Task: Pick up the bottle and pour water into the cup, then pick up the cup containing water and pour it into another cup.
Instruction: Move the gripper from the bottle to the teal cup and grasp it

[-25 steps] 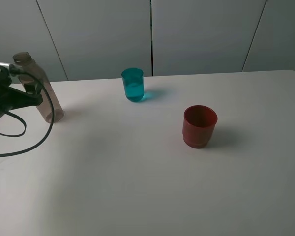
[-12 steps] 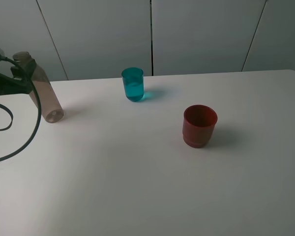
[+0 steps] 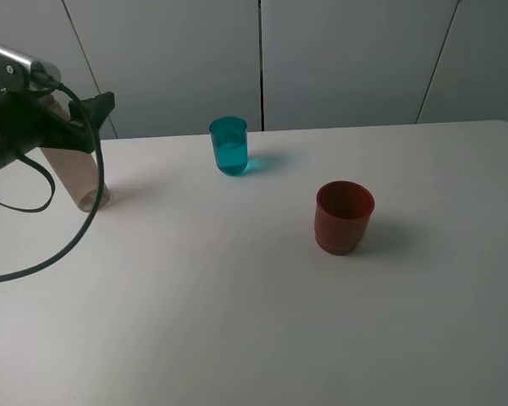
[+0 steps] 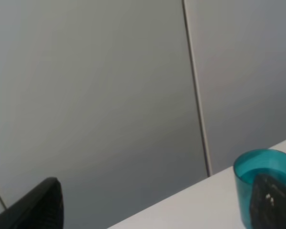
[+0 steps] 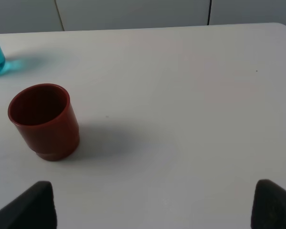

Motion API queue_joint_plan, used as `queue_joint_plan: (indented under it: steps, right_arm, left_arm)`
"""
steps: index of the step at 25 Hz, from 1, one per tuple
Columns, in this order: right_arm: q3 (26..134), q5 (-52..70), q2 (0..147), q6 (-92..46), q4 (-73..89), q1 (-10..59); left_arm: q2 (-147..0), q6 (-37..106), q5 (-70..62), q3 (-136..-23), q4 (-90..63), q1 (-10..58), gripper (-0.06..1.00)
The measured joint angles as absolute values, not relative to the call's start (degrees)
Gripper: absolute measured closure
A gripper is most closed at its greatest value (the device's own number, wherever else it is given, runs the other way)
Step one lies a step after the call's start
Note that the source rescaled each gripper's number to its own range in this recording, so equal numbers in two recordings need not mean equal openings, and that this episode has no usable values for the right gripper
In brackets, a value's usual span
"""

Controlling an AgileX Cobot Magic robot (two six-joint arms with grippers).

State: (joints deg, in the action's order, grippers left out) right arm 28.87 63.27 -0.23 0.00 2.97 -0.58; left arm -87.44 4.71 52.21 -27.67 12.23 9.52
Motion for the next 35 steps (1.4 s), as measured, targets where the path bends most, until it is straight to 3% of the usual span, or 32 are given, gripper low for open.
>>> queue_joint_plan:
  steps: [7,13,35]
  right_arm:
    - [28.87,63.27,-0.23,0.0,2.97,-0.58]
    - [28.87,63.27,-0.23,-0.33,2.97,-0.58]
    - [28.87,63.27,-0.23,-0.33,2.97,-0.58]
  left_arm:
    - [-95.35,3.99,51.78,-33.77,12.34,14.45,-0.04]
    - [-106.35,1.7,58.76,-36.05,13.28,14.7,-0.04]
    - [-131.3,-5.19,60.94,-57.82,25.15,14.79,-0.04]
